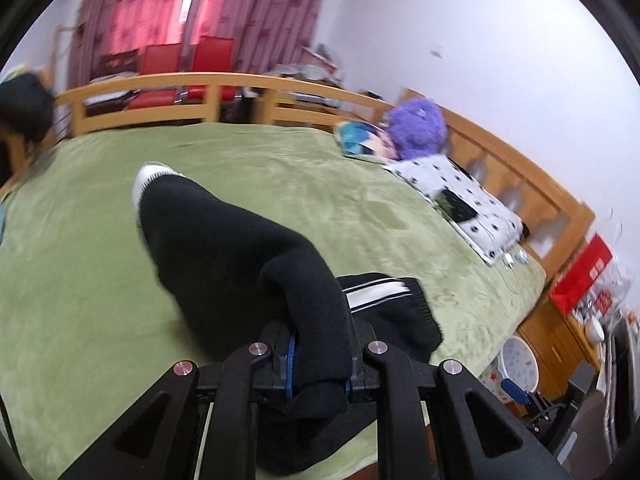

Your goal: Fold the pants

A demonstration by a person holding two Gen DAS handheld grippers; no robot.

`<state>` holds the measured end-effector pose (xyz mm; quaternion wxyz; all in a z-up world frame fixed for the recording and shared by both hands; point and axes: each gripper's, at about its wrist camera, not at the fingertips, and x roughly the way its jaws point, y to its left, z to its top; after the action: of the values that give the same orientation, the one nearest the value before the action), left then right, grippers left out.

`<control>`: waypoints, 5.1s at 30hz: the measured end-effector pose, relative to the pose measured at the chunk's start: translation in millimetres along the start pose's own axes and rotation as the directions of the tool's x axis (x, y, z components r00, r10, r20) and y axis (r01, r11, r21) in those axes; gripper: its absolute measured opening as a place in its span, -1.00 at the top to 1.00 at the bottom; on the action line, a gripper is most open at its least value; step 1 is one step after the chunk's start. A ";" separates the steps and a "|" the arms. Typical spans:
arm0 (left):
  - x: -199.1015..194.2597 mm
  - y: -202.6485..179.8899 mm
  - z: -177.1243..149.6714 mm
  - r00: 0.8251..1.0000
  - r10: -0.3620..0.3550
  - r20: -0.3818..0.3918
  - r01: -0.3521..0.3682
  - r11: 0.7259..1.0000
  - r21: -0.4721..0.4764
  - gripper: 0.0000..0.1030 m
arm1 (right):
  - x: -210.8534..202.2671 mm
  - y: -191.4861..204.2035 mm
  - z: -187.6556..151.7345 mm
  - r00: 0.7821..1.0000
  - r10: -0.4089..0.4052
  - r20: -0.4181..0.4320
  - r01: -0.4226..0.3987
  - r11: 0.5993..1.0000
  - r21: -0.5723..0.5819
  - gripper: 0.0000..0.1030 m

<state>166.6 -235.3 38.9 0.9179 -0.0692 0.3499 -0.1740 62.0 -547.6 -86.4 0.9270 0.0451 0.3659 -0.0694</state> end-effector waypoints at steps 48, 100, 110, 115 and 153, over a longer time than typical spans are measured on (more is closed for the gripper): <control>132.9 53.6 -137.1 0.909 -0.173 -0.378 0.072 0.961 -0.267 -0.49 | 132.0 23.8 44.8 0.986 0.134 -0.104 -0.153 0.968 -0.201 -0.20; 46.7 216.9 -59.6 0.967 -0.139 -0.215 0.072 0.953 -0.294 0.55 | 114.1 180.0 76.0 0.911 0.404 -0.082 -0.401 0.914 0.056 0.57; 51.6 320.0 -110.1 0.937 -0.111 -0.330 -0.030 0.919 -0.392 0.42 | 145.2 288.3 40.6 0.921 0.329 -0.210 -0.354 0.931 -0.091 0.22; 33.0 311.9 -113.0 0.928 0.017 -0.372 -0.136 0.946 -0.296 0.15 | 121.0 291.1 39.0 0.979 0.162 -0.119 -0.187 0.953 -0.239 0.04; 75.1 297.9 -53.7 0.996 0.014 -0.087 -0.037 0.964 -0.262 -0.28 | 159.0 308.4 92.7 0.858 0.503 -0.101 -0.508 0.802 -0.314 -0.23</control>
<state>263.8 13.8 -121.7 0.8871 -0.1786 0.4093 -0.1170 288.9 -271.1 -117.6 0.9037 -0.0142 0.3528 0.2424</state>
